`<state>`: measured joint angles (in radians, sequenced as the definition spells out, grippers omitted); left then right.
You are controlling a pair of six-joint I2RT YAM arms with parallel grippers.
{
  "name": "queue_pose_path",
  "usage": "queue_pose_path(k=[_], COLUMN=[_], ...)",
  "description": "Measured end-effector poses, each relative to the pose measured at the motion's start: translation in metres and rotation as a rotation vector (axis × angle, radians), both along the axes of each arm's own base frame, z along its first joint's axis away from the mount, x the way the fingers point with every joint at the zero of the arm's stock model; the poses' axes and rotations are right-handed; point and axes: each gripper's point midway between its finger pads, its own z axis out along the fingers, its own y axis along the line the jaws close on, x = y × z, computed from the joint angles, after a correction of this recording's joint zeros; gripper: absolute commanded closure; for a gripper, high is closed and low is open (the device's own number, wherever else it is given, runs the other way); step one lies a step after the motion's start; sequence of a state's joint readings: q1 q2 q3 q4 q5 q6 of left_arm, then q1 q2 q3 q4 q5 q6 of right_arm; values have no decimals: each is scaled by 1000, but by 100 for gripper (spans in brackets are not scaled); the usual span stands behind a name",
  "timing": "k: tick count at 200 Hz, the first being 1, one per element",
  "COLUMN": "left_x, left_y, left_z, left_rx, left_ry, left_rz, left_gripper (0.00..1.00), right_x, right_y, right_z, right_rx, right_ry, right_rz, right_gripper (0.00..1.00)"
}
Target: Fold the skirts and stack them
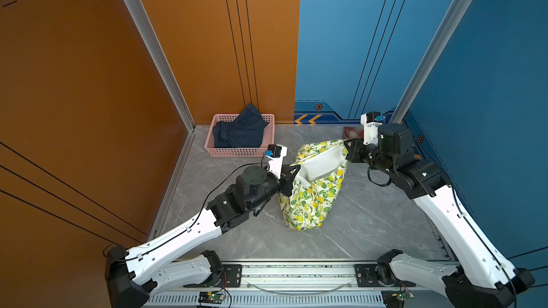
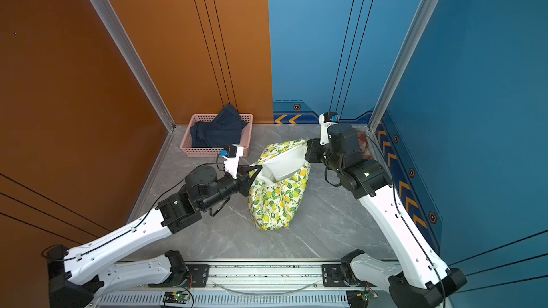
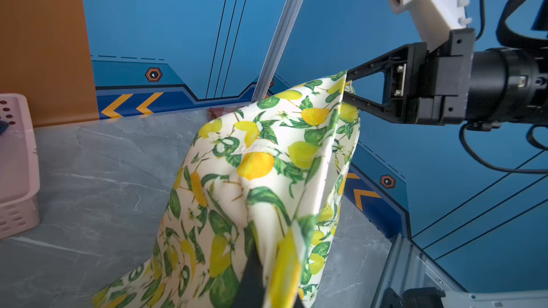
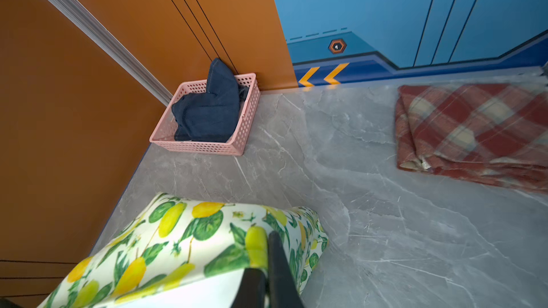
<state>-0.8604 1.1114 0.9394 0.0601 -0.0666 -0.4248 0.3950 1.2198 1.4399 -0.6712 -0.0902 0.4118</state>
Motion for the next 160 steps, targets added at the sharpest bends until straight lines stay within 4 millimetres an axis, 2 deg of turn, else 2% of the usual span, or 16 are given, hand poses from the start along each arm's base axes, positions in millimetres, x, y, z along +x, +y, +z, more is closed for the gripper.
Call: queue_pose_path(k=[12, 16, 29, 38, 46, 54, 72, 94, 125, 160], left_x=[23, 30, 53, 63, 69, 73, 74, 69, 67, 66], left_y=[-2, -2, -1, 0, 1, 4, 9, 8, 6, 5], left_z=[-35, -47, -96, -129, -155, -180, -216, -231, -232, -232], left_rx=[43, 57, 115, 154, 181, 203, 229, 236, 228, 228], left_ry=[84, 115, 236, 321, 390, 461, 573, 627, 641, 645], left_rz=[32, 43, 79, 94, 103, 112, 123, 110, 92, 88], left_gripper=[100, 100, 100, 100, 100, 100, 100, 100, 97, 97], right_x=[20, 28, 50, 57, 58, 53, 34, 8, -17, -27], right_y=[2, 3, 2, 1, -1, -2, 2, 11, 23, 7], right_z=[-28, -41, -82, -110, -133, -153, -175, -184, -196, -215], right_rx=[-6, -11, -36, -59, -85, -114, -166, -217, -275, -339], right_ry=[77, 111, 205, 264, 312, 350, 386, 374, 355, 365], right_rz=[-4, -8, -32, -44, -54, -64, -65, -59, -65, -151], right_gripper=[82, 75, 39, 26, 21, 20, 19, 24, 29, 29])
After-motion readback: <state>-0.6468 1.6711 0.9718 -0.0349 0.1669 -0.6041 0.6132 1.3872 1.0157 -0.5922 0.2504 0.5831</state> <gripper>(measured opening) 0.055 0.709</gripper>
